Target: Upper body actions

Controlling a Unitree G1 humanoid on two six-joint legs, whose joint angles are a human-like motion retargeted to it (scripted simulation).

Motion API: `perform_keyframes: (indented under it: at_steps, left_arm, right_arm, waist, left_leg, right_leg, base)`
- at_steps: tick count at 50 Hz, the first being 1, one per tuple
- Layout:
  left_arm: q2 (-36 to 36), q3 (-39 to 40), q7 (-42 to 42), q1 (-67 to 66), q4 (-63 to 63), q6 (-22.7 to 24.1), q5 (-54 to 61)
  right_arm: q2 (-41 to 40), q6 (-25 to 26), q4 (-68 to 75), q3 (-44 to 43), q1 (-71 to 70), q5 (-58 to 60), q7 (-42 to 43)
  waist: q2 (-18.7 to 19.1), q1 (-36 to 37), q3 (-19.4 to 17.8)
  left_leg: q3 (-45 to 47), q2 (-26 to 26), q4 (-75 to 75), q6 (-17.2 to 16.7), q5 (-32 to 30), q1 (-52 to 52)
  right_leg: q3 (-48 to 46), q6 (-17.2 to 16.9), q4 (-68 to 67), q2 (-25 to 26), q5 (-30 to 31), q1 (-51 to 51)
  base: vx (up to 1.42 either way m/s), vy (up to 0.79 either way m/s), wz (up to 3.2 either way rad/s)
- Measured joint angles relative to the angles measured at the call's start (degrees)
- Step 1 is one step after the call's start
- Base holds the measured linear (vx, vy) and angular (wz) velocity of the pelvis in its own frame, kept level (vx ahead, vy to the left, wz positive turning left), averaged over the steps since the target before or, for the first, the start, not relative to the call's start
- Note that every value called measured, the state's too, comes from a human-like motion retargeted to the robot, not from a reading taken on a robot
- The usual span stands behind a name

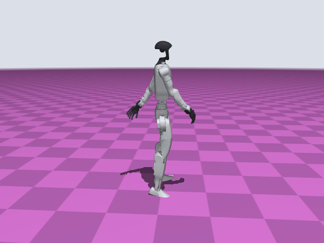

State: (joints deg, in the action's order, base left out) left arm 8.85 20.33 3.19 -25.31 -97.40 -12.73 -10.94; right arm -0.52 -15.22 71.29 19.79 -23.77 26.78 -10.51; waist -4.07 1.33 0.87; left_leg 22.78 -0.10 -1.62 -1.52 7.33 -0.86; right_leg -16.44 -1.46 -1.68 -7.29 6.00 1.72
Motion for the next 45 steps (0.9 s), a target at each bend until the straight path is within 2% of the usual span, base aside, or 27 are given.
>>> perform_keyframes:
  at_steps: [5, 10, 12, 15, 22, 27, 29, 33, 37, 40, 45]
  left_arm:
    - [1.8, -9.4, -0.8, 17.8, 0.0, 1.9, 0.8]
    - [-0.3, -17.5, 2.2, 37.3, 6.7, 3.7, -3.7]
    - [-1.8, -18.7, 2.5, 44.2, 11.5, 5.5, -3.8]
    - [-4.7, -20.4, 0.4, 52.2, 18.8, 10.1, -0.8]
    - [-4.5, -24.2, -1.8, 57.3, 32.3, 17.3, 3.9]
    - [-4.1, -25.4, -3.1, 51.0, 31.0, 18.3, 1.6]
    - [-4.0, -25.1, -2.8, 46.9, 28.0, 18.0, 0.6]
    - [-3.8, -20.6, -2.6, 36.0, 16.6, 15.8, -2.4]
    - [-2.2, -10.9, -4.9, 24.2, 1.1, 7.6, -2.8]
    - [-1.7, -5.9, -6.2, 13.6, 0.0, 2.8, 0.9]
    - [-1.2, 2.0, 0.2, -2.3, 0.0, 4.2, -2.2]
  right_arm:
    - [2.5, 6.6, 9.6, -5.5, 10.0, 6.0, 5.4]
    - [7.1, 17.4, 26.1, -11.4, 19.8, 2.5, 11.5]
    - [9.4, 22.9, 26.1, -12.9, 26.7, 1.7, 12.6]
    - [12.0, 27.1, 26.1, -15.8, 36.3, 0.2, 16.6]
    - [14.8, 26.4, 26.1, -23.2, 46.2, -5.1, 19.3]
    - [14.2, 28.9, 26.1, -23.0, 44.1, -13.4, 21.1]
    - [13.2, 28.1, 26.1, -21.6, 41.0, -14.4, 21.4]
    - [10.3, 24.2, 26.1, -16.3, 30.2, -11.5, 17.6]
    - [5.8, 17.6, 22.0, -9.4, 15.8, -5.7, 7.2]
    - [2.7, 14.4, 14.2, -6.2, 9.2, -3.6, 2.1]
    - [-0.8, 8.1, 0.4, -1.5, 0.4, -2.9, -3.6]
  waist:
    - [-1.1, 0.1, 0.3]
    - [-2.3, 2.4, -0.4]
    - [-2.6, 3.4, -1.1]
    - [-2.3, 4.3, -1.0]
    - [-0.6, 2.6, -1.1]
    - [-0.1, 3.3, -1.1]
    - [-0.1, 3.5, -0.8]
    - [0.2, 4.0, -0.5]
    - [0.7, 5.4, -1.7]
    - [0.6, 5.7, -2.7]
    - [0.7, 5.1, -2.5]
  left_leg:
    - [-1.7, -0.7, 0.3, 0.4, -0.5, 1.0]
    - [-2.9, -1.6, 0.5, 0.9, -0.6, 1.3]
    - [-3.1, -1.9, 0.6, 1.1, -0.4, 1.5]
    - [-3.5, -2.3, 0.8, 1.4, -0.1, 2.1]
    - [-3.0, -2.1, 0.9, 1.5, 0.2, 2.4]
    - [-3.1, -2.4, 0.8, 1.5, 0.3, 1.9]
    - [-3.0, -2.4, 0.7, 1.5, 0.4, 1.7]
    - [-1.4, -2.1, 0.2, 1.2, 0.5, 0.4]
    - [1.1, -1.5, -0.1, 0.7, 1.0, -1.8]
    - [2.7, -1.2, -0.4, 0.4, 1.2, -2.9]
    - [4.2, -0.4, -0.4, -0.2, 1.5, -2.9]
  right_leg:
    - [-3.3, -0.1, 0.6, -0.6, -0.2, 1.2]
    - [-6.5, -0.2, 1.3, -1.5, -0.2, 2.6]
    - [-6.8, -0.3, 1.3, -1.9, -0.1, 2.6]
    - [-6.6, -0.4, 1.2, -2.3, 0.2, 1.9]
    - [-6.3, -0.8, 0.8, -2.5, 0.4, 1.4]
    - [-5.8, -0.6, 0.7, -2.6, 0.4, 1.5]
    - [-5.5, -0.6, 0.6, -2.6, 0.4, 1.2]
    - [-4.0, -0.4, 0.2, -2.4, 0.6, 0.7]
    - [0.0, -0.1, -0.7, -1.8, 1.3, -0.4]
    - [2.3, 0.0, -1.0, -1.4, 1.8, -1.0]
    - [4.9, -0.4, -1.1, -0.8, 2.3, -2.4]
  base:
    - [0.01, -0.01, 0.42]
    - [-0.01, 0.01, 0.22]
    - [-0.05, 0.03, -0.12]
    - [0.00, 0.05, -0.32]
    - [-0.01, 0.06, -0.18]
    - [0.00, 0.01, -0.02]
    - [0.00, 0.00, 0.00]
    - [0.01, 0.00, -0.16]
    - [-0.02, -0.01, -0.77]
    - [0.00, -0.04, -0.62]
    - [0.01, -0.02, -0.30]
